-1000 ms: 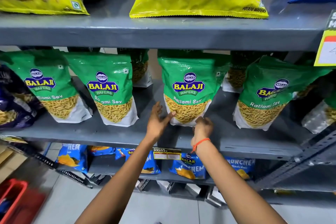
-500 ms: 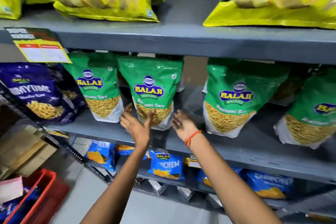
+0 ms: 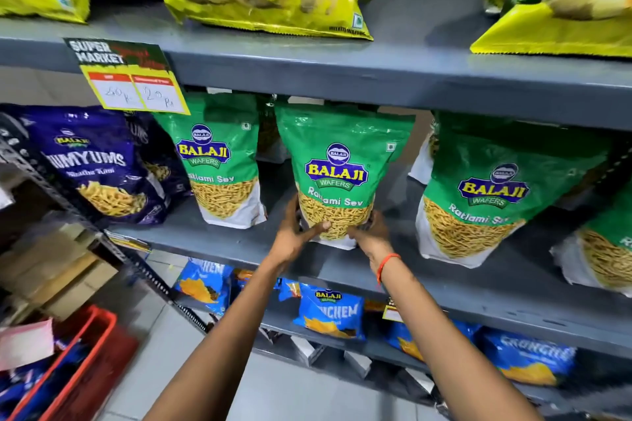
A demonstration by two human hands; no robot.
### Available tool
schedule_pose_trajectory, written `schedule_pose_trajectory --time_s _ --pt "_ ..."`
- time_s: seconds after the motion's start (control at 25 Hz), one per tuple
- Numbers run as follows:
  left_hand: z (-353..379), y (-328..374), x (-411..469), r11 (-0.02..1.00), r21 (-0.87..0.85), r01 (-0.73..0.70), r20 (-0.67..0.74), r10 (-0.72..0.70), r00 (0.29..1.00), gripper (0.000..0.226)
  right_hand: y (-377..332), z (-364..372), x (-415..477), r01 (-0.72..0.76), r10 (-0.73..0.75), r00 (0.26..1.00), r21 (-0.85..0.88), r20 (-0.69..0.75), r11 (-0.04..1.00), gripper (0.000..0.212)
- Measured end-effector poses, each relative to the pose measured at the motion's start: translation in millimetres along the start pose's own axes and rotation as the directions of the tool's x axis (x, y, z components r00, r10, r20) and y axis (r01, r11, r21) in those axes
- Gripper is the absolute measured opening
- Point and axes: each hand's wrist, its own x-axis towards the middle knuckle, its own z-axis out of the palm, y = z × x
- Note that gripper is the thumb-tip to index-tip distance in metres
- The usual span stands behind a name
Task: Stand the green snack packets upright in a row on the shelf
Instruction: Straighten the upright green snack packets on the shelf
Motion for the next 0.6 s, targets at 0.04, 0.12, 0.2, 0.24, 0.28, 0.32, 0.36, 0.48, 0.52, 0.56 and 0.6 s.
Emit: schedule_pose_trajectory --time_s 0.04,0.12,0.2,0.24,0.28,0.32,0.36,0.48,0.52,0.56,0.6 --pt "2.6 2.5 -0.3 1.000 0.006 -0.009 0.010 0.009 1.000 0.073 0.5 -2.2 -0.5 -0.007 0.006 1.000 -0.010 -0.013 1.000 0.042" --pt "2.4 3.7 -1.3 1.000 0.010 0.002 0.008 -0.002 1.000 0.073 2.0 -0.8 -4.6 -0.026 0.023 0.995 -0.029 -0.094 0.999 0.044" --pt "-3.0 4.1 -5.0 0.999 0.012 0.033 -0.034 -0.033 0.999 0.078 5.7 4.1 -7.2 -0.074 0.095 0.961 0.090 -0.261 0.993 0.034" --pt "-7.2 4.3 -7.8 0.998 0.034 0.053 -0.096 -0.049 0.994 0.081 5.8 8.2 -10.2 -0.152 0.223 0.925 0.240 -0.307 0.959 0.024" --pt "-11.6 4.8 -9.8 0.997 0.054 0.063 -0.174 -0.053 0.983 0.080 2.9 13.7 -15.3 -0.260 0.378 0.887 0.389 -0.266 0.884 0.008" --pt "-16.5 5.4 -11.5 0.996 0.065 0.054 -0.257 -0.035 0.966 0.073 2.9 20.1 -18.9 -0.357 0.493 0.854 0.504 -0.164 0.786 0.011" --pt "-22.8 8.7 -14.8 0.997 0.078 0.027 -0.337 0.001 0.941 0.061 3.7 28.7 -22.9 -0.449 0.576 0.815 0.561 -0.061 0.695 0.021" --pt "-46.4 17.6 -23.0 0.991 0.133 0.006 -0.554 0.070 0.829 0.037 -3.4 66.9 -34.3 -0.605 0.670 0.735 0.551 0.108 0.575 0.030" --pt "-59.0 14.4 -23.4 0.987 0.158 0.012 -0.603 0.087 0.793 0.038 -2.9 83.3 -33.2 -0.617 0.669 0.732 0.543 0.131 0.569 0.031" --pt "-70.0 8.9 -22.1 0.981 0.192 0.024 -0.640 0.107 0.761 0.041 -6.1 97.4 -33.3 -0.628 0.653 0.740 0.510 0.159 0.588 0.031" --pt "-84.3 3.0 -20.2 0.972 0.228 0.058 -0.671 0.114 0.732 0.046 -7.9 112.6 -29.6 -0.622 0.626 0.761 0.467 0.170 0.629 0.031"
